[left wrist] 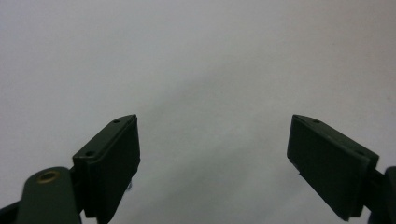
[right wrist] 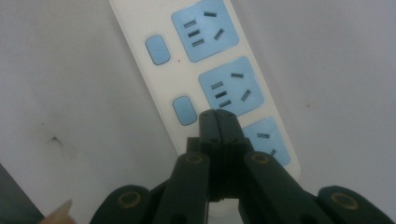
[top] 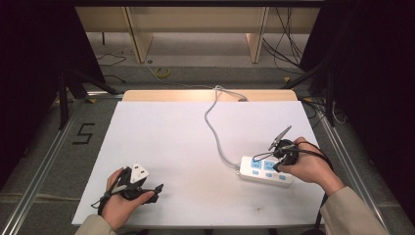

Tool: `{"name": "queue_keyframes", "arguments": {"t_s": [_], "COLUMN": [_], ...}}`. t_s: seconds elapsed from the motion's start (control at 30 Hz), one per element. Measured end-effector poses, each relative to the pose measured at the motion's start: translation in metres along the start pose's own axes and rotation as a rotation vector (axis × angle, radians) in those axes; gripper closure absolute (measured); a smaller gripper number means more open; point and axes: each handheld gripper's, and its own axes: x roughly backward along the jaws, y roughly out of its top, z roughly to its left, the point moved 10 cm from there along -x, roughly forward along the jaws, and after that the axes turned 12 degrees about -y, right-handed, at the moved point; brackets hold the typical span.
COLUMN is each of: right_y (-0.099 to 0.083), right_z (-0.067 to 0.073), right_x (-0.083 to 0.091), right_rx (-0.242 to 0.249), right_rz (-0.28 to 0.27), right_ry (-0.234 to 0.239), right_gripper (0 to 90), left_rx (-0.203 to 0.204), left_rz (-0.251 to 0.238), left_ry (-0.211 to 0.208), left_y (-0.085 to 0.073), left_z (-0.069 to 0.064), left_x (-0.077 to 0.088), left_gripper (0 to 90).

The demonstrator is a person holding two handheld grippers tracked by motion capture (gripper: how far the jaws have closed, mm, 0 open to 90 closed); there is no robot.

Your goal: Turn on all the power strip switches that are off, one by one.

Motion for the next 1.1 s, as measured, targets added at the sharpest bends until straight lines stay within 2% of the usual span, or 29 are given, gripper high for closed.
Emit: {"name": "queue_keyframes", "arguments": {"t_s": [1.1], "right_y": [-0.016], "right_z": [0.0], "right_x": [-0.007], "right_rx": [0.003], "right_rz": [0.056], "right_ry": [0.01], "right_gripper": [90.0], "left_rx": [-0.002], "left_rz": [-0.001], "left_ry": [-0.001], "left_y": [0.0], "left_z": [-0.001], "left_x": [-0.001], "left_gripper": [17.1]}}
